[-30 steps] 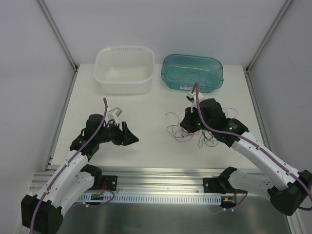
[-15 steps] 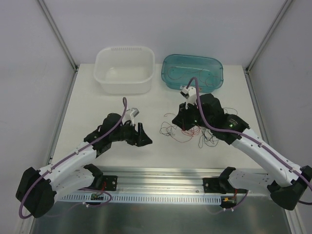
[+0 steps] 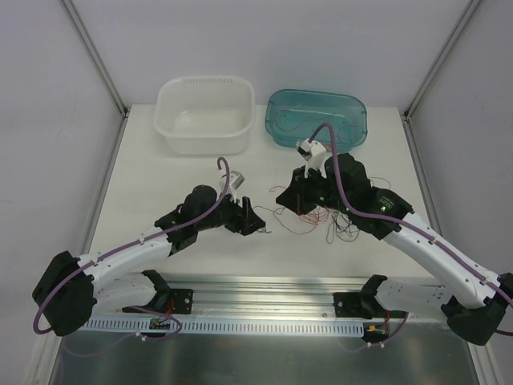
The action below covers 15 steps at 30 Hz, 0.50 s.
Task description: Untangle the cables
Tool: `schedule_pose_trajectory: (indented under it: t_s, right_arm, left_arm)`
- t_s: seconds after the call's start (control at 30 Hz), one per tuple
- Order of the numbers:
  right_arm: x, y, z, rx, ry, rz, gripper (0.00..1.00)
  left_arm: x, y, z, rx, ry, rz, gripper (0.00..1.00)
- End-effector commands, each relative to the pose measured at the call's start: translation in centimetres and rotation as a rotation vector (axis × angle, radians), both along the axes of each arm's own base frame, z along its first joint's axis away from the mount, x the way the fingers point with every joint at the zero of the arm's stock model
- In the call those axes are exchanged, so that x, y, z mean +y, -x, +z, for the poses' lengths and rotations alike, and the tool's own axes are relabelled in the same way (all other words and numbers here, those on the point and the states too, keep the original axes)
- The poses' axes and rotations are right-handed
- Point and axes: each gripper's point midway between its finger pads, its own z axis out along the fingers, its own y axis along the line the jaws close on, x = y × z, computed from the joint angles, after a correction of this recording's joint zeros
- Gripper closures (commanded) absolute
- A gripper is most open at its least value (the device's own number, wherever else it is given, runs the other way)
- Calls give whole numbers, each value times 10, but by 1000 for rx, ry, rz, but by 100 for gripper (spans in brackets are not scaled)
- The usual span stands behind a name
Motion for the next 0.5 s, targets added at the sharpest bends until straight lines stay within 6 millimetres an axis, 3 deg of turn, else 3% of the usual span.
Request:
schedule_pose_trajectory:
  t_s: [0.0, 0.03, 0.23, 0.47]
  right_arm:
    - [6, 6, 38, -44, -116, 19, 99]
    - [5, 6, 39, -45, -114, 16, 99]
    - [6, 10, 43, -39, -107, 43, 99]
    - [9, 17, 53, -38, -130, 79, 99]
  left_arm:
    - [3, -5, 11, -147, 21, -2, 37]
    - [7, -1, 3, -149, 5, -4, 37]
    - [28, 7, 7, -347, -16, -37, 30]
    - [29, 12, 9, -511, -52, -131, 28]
